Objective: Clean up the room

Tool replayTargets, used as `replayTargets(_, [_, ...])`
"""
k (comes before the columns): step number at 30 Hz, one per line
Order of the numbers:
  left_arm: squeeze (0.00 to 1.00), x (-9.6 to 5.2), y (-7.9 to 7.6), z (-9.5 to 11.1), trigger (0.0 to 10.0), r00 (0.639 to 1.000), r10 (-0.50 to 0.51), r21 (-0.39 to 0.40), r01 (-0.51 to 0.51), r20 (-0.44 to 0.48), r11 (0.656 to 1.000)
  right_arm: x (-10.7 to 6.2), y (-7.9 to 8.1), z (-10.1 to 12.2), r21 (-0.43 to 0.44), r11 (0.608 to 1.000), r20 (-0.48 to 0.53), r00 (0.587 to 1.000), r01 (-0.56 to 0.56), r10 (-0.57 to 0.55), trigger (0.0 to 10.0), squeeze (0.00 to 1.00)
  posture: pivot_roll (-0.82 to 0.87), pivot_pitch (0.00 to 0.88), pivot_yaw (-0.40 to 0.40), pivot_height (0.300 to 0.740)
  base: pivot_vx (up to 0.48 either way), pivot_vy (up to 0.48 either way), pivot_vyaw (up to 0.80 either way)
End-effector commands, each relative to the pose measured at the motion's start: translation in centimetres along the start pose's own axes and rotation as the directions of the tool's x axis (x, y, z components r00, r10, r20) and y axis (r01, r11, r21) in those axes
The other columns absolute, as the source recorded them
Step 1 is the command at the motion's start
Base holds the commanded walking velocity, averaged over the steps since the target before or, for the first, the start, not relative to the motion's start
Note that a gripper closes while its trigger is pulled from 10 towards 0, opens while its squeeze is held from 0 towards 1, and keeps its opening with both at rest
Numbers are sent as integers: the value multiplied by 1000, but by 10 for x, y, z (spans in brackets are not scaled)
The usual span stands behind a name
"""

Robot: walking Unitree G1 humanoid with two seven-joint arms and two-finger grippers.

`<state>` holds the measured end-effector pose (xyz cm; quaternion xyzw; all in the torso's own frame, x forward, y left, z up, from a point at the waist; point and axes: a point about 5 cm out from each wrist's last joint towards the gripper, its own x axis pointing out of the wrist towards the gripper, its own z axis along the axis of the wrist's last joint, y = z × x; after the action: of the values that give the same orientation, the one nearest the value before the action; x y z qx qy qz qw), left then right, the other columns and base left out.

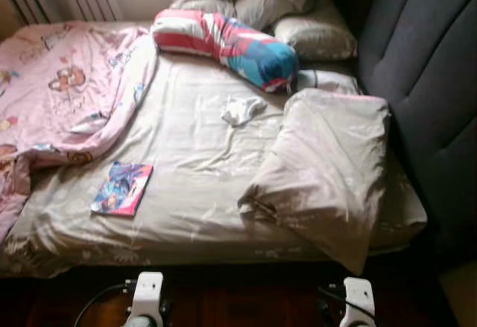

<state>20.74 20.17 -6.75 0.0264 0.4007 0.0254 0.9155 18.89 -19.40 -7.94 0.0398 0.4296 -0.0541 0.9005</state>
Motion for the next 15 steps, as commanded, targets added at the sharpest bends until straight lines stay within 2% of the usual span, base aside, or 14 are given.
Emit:
replayTargets(1, [0,-3,4,-13,10000,999,8,13,-8,-46,1000,-1,-2,-4,15,1000,-5,1000,4,-4,10000,0,-21,103,2,740,0,0,0])
replayTargets(6, [0,-3,4,-14,10000,999,10,18,-9,-50,1000,-2,-5,-4,10,1000,-4,1000,2,-2,10000,0,-25,96,3,740,0,-216,0])
replayTargets(8, [0,-4,2,-16,10000,999,10,22,-9,-53,1000,-3,-14,-4,8,1000,1,1000,13,-13,10000,0,-29,92,5,740,0,-293,0])
replayTargets(10, [0,-4,2,-17,10000,998,10,24,-9,-55,1000,-3,-16,-4,9,1000,1,1000,20,-20,10000,0,-34,89,5,740,0,-330,0])
replayTargets(15, [0,-5,1,-19,10000,998,9,26,-8,-61,1000,-3,-16,-5,7,1000,-4,1000,21,-21,10000,0,-36,87,3,740,0,-342,0])
